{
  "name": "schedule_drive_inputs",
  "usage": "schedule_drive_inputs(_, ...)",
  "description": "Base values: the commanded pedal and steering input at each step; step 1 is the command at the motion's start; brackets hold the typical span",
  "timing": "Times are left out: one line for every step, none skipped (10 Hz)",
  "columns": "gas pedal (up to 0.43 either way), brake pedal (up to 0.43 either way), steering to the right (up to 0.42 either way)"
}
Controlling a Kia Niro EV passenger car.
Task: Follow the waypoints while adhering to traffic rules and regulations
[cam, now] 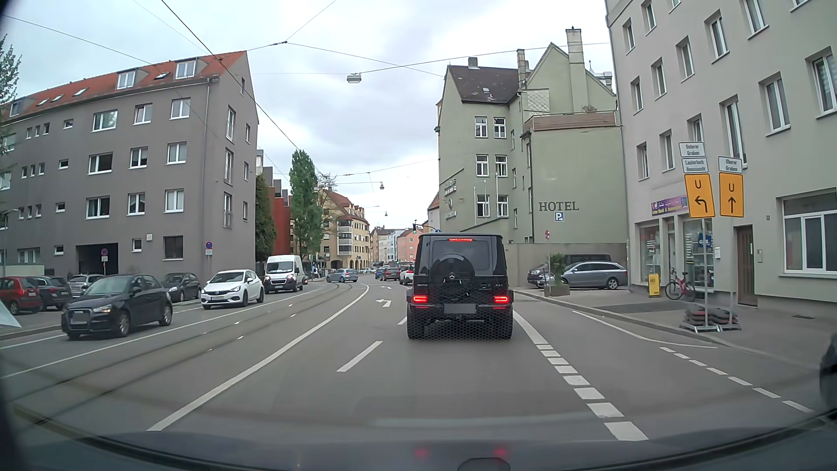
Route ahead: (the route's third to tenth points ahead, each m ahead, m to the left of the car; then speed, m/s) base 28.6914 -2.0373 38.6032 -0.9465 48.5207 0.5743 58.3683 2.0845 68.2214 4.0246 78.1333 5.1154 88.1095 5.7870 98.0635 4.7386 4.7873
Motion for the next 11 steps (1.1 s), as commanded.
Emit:
schedule_drive_inputs(0.000, 0.000, 0.017)
schedule_drive_inputs(0.000, 0.000, 0.017)
schedule_drive_inputs(0.000, 0.024, 0.017)
schedule_drive_inputs(0.000, 0.043, 0.017)
schedule_drive_inputs(0.000, 0.061, 0.017)
schedule_drive_inputs(0.000, 0.091, 0.017)
schedule_drive_inputs(0.000, 0.110, 0.016)
schedule_drive_inputs(0.000, 0.116, 0.014)
schedule_drive_inputs(0.000, 0.116, 0.012)
schedule_drive_inputs(0.000, 0.116, 0.012)
schedule_drive_inputs(0.000, 0.104, 0.012)
